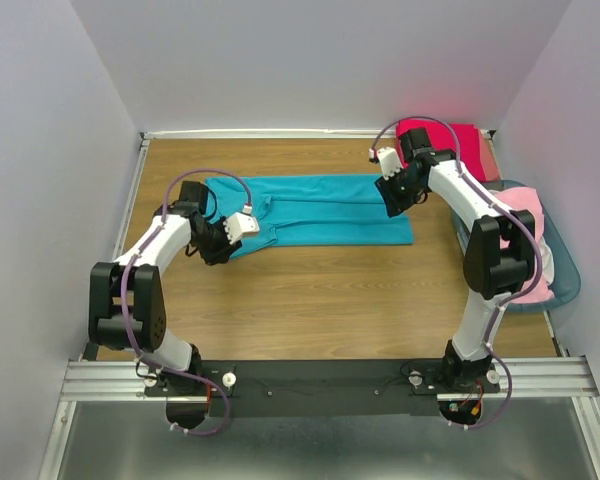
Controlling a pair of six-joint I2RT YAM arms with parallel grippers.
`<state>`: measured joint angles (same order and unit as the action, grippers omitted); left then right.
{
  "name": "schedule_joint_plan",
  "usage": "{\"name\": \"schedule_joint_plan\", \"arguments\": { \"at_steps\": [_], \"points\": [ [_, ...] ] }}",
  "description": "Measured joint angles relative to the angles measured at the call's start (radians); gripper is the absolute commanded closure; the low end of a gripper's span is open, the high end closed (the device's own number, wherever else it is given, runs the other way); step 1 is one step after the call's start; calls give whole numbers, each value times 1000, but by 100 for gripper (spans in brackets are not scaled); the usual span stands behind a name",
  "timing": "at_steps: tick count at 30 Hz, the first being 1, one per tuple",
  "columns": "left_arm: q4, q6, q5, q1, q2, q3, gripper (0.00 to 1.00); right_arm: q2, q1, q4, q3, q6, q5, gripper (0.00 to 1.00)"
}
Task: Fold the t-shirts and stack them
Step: Fold the other side of the tshirt into a rectangle
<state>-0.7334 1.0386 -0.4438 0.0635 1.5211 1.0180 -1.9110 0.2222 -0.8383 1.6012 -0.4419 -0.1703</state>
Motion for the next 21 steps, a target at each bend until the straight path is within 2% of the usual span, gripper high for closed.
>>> {"name": "schedule_joint_plan", "arguments": {
  "at_steps": [4, 13, 17, 18, 20, 21],
  "points": [
    [26, -40, 7, 48, 2, -69, 55, 0, 0, -16, -38, 32, -33, 58],
    [150, -94, 71, 83, 81, -84, 56, 0, 0, -27, -52, 49, -43, 58],
    [187, -101, 107, 90, 119, -75, 69, 0, 0, -27, -60, 49, -43, 59],
    [193, -102, 112, 90, 122, -73, 77, 1, 0, -28, -63, 49, -43, 59],
    [196, -96, 121, 93, 127, -68, 85, 1, 0, -29, -66, 49, -43, 59],
    [200, -94, 125, 94, 130, -66, 92, 1, 0, -28, -67, 48, -43, 59]
  ]
}}
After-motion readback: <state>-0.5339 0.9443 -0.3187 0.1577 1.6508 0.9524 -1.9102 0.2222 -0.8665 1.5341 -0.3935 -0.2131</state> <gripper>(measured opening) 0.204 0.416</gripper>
